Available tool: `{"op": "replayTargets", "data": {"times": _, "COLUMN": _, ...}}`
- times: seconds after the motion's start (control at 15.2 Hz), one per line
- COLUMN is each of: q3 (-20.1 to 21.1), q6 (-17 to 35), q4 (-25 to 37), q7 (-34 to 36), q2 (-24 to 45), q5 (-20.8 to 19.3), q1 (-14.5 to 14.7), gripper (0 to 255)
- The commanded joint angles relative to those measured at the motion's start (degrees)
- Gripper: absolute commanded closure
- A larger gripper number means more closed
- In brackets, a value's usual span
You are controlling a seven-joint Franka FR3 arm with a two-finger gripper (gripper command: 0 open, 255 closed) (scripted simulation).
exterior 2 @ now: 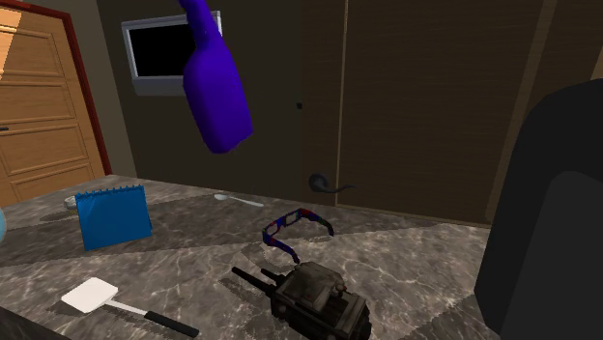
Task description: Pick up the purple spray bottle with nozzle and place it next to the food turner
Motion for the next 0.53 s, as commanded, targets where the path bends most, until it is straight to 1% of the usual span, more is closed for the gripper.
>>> {"op": "replayTargets", "data": {"times": 0.0, "q3": 1.1, "q6": -2.2, "q4": 2.2, "q7": 1.3, "q2": 0.4, "q5": 0.4, "q1": 0.7, "gripper": 255}}
{"op": "replayTargets", "data": {"times": 0.46, "q3": 2.0, "q6": 3.3, "q4": -7.2, "q7": 4.0, "q2": -3.5, "q5": -0.8, "q1": 0.7, "gripper": 255}}
